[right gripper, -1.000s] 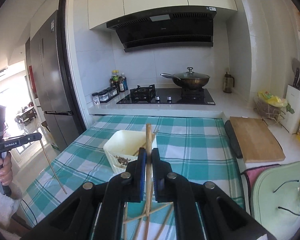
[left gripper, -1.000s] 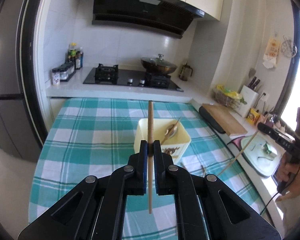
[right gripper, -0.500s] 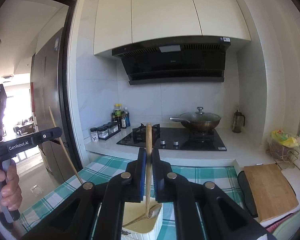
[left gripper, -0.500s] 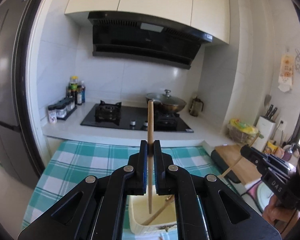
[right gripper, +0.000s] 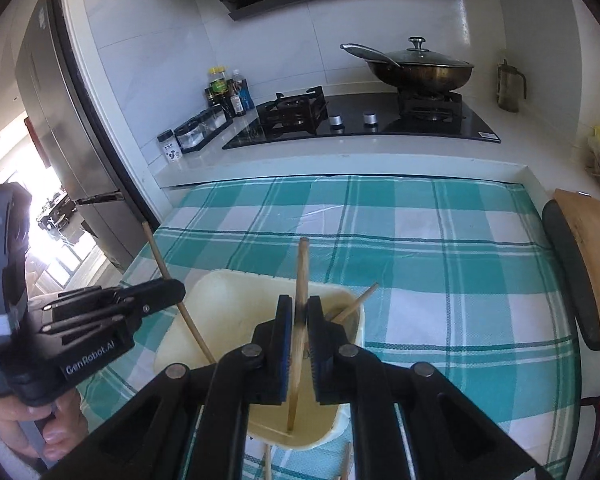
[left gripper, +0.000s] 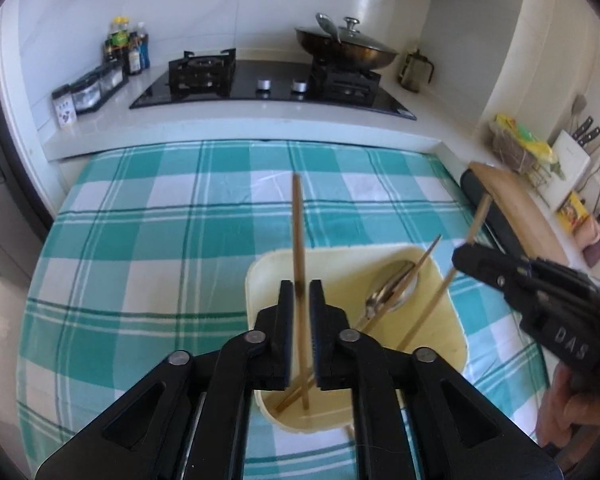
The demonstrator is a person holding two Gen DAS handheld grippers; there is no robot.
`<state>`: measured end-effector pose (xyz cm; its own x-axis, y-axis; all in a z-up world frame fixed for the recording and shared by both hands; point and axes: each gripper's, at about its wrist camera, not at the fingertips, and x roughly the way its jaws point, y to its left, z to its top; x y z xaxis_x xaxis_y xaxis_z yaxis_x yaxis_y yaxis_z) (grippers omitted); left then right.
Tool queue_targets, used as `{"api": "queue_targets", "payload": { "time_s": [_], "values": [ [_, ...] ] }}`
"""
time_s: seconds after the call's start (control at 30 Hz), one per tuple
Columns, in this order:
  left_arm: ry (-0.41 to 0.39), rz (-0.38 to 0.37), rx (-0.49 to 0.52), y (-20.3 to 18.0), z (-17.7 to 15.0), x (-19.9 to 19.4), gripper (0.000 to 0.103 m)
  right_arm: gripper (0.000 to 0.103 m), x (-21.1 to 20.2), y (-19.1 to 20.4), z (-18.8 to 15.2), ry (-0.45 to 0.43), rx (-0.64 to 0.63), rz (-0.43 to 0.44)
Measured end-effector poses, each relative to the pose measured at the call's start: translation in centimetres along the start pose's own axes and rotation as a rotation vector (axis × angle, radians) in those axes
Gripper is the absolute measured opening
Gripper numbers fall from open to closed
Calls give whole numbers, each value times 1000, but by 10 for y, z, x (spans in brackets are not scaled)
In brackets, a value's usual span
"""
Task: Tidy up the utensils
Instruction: 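Withdraw both open grippers back over the remaining spoon and chopsticks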
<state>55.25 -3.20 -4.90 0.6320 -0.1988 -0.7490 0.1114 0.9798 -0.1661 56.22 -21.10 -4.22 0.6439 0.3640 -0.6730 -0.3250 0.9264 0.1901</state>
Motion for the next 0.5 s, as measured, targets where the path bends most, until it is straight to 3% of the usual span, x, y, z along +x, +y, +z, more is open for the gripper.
{"api": "queue_targets", "payload": {
  "time_s": [0.03, 0.07, 0.1, 0.2, 0.3, 0.4, 0.5],
  "values": [
    [2, -7, -4, -1, -2, -3, 32, 13, 0, -1, 1, -1, 11, 3],
    [-7, -11, -6, 1, -6, -11, 46, 29, -2, -2, 2, -5, 21, 13],
    [-15, -10, -2, 3, -9, -18, 54, 45, -7, -4, 0, -19, 30, 17],
    [-5, -11, 32, 8, -31, -42, 61, 47, -32, -6, -4, -81, 11, -10],
    [56, 9, 70, 18, -78, -59, 69, 47, -61, -9, -27, -91, -30, -22],
    [90, 51, 93, 30, -140, -66, 73, 47, -90, -20, -77, -74, -62, -55],
    [92, 117, 66, 44, -209, -63, 73, 47, -113, -39, -152, -50, -72, -141]
  ]
}}
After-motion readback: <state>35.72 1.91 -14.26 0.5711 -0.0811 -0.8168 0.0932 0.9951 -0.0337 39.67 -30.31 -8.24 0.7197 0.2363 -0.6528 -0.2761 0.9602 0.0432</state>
